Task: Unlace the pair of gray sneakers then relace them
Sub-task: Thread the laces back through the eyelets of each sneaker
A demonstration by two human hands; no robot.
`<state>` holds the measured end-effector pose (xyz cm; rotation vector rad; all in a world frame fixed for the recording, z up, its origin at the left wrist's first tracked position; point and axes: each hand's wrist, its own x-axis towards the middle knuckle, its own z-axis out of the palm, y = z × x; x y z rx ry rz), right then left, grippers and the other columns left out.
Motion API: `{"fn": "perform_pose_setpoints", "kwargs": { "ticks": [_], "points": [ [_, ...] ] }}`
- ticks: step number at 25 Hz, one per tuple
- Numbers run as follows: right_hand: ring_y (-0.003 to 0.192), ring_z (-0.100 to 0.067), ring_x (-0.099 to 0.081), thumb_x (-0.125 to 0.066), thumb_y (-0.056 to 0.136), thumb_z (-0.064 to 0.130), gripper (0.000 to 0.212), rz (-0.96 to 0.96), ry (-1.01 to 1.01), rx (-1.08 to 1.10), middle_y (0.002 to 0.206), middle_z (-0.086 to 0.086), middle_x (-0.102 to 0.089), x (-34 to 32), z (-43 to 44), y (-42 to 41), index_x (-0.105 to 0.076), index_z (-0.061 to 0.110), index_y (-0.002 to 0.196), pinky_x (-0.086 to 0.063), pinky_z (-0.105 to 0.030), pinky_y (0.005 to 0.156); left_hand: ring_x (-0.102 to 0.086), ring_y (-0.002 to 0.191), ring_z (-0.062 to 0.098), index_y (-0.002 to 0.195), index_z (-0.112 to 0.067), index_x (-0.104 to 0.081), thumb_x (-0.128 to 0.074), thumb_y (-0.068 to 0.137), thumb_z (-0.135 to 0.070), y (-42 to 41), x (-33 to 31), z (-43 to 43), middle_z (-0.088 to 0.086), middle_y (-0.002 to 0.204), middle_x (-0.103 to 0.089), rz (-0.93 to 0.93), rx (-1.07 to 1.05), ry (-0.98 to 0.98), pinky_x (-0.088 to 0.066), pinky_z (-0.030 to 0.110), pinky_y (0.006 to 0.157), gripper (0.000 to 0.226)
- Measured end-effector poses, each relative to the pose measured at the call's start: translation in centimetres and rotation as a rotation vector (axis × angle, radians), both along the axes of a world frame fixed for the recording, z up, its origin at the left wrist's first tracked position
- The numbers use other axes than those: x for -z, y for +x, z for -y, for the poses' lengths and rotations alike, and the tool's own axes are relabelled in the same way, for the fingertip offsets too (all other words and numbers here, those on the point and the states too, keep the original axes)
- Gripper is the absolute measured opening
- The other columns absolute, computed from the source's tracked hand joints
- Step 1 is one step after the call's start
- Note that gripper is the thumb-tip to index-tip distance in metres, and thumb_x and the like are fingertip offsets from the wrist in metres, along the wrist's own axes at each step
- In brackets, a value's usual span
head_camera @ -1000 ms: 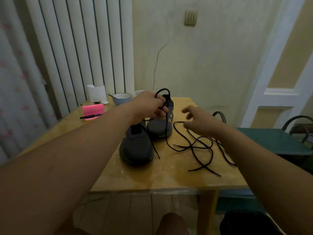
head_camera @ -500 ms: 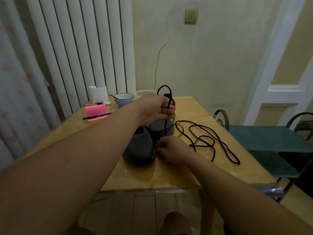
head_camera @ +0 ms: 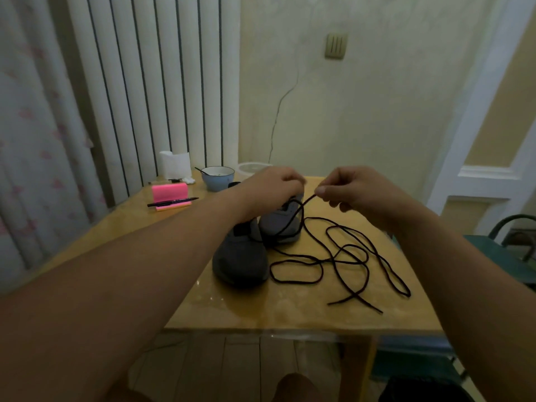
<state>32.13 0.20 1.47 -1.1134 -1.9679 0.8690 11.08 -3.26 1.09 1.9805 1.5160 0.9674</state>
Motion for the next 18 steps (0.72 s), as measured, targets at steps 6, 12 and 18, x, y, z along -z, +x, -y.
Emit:
{"fn": "perform_pose_setpoints", "kwargs": {
  "ticks": [6,12,18],
  "points": [
    [0.081,-0.015,-0.073,-0.056,0.107,0.02,0.015,-0.885,-0.27,-0.03,0.09,-0.003,-0.074,-1.8,-1.6,-5.5,-0.063,0.007,0.113,-0.059,-0.031,0.076,-0.072,0.113,0.023,0.121,-0.011,-0.07,-0.045,0.112,-0.026,-1.3,0.2,0.7,0.006,0.113,-0.078,0.245,0.161,-0.195,-0.054,0.038,0.1,0.031],
    [0.06,-0.012,-0.054,-0.06,0.106,0.028,0.024,-0.017,0.065,0.195,0.079,-0.003,-0.066,1.5,-3.9,-8.3,-0.071,0.01,0.095,-0.044,-0.026,0.054,-0.062,0.1,0.018,0.119,-0.02,-0.062,-0.048,0.109,-0.022,-8.8,7.5,0.3,0.006,0.118,-0.065,0.444,-0.489,0.043,-0.052,0.033,0.075,0.017],
    [0.064,-0.012,-0.069,-0.061,0.105,0.02,0.008,0.099,0.026,-0.004,0.087,0.0,-0.076,7.1,-1.1,-13.7,-0.066,0.015,0.108,-0.053,-0.026,0.059,-0.066,0.095,0.01,0.111,-0.025,-0.072,-0.049,0.109,-0.041,-8.9,12.5,2.5,-0.003,0.102,-0.072,0.492,-0.436,0.155,-0.051,0.025,0.074,0.029]
  ]
}}
